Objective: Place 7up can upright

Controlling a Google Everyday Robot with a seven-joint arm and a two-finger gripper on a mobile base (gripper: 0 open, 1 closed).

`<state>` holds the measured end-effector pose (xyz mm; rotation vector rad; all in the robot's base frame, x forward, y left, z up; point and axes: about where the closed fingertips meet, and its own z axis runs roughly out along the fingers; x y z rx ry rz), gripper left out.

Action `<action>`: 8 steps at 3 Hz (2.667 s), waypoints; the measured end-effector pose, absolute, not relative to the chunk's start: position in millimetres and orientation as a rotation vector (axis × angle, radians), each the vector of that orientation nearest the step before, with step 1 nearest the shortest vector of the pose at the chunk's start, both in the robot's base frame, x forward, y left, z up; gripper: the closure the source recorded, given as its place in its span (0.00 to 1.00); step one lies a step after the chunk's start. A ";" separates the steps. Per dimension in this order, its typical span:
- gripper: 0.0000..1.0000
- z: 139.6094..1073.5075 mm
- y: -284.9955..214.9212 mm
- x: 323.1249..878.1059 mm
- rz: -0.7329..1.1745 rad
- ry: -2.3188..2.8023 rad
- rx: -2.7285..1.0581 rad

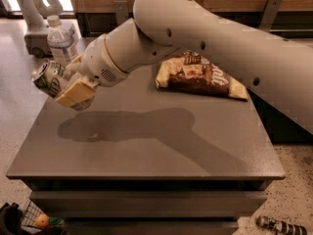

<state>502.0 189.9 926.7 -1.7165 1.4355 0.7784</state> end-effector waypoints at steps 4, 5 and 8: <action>1.00 888.3 205.3 484.1 1.041 1.420 -1.436; 1.00 890.5 201.6 483.1 1.045 1.353 -1.391; 1.00 876.2 192.0 491.9 1.022 1.393 -1.308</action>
Offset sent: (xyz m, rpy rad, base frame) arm -0.0141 0.0229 -0.0434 0.1566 0.2218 -0.0625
